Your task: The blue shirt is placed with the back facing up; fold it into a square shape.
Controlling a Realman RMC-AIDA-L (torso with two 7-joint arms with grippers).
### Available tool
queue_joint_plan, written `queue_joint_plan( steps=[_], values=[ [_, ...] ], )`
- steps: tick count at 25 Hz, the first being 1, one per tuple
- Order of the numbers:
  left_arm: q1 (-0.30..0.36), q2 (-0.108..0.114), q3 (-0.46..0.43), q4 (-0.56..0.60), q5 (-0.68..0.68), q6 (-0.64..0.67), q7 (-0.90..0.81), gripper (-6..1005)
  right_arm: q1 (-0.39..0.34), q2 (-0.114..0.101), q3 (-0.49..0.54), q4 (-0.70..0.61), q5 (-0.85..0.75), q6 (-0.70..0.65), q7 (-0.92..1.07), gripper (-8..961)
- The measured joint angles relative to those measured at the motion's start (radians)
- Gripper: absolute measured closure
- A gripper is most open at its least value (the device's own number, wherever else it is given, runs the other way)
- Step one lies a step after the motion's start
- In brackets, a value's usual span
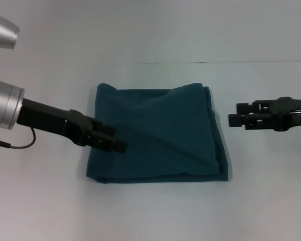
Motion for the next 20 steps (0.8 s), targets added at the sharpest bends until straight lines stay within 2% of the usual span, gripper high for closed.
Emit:
queue_joint_plan(
  steps=[4, 7, 10, 15, 20],
  values=[
    [-0.016, 0.008, -0.025, -0.064, -0.012, 0.012, -0.013, 204, 0.005, 0.022, 0.008, 0.011, 0.002, 0.004, -0.019, 220],
    [-0.018, -0.008, -0.021, -0.068, -0.013, 0.003, -0.01, 204, 0.0, 0.043, 0.014, 0.011, 0.004, 0.029, -0.038, 231],
    [-0.016, -0.025, -0.021, -0.055, -0.014, -0.019, 0.003, 204, 0.003, 0.055, 0.01, 0.012, 0.004, 0.042, -0.041, 238],
    [-0.018, -0.028, -0.029, -0.053, -0.029, -0.035, 0.018, 204, 0.006, 0.058, 0.006, 0.014, 0.004, 0.04, -0.044, 238],
    [-0.019, -0.026, -0.028, -0.045, -0.03, -0.031, 0.023, 204, -0.002, 0.046, 0.006, 0.014, 0.003, 0.027, -0.045, 238]
  ],
)
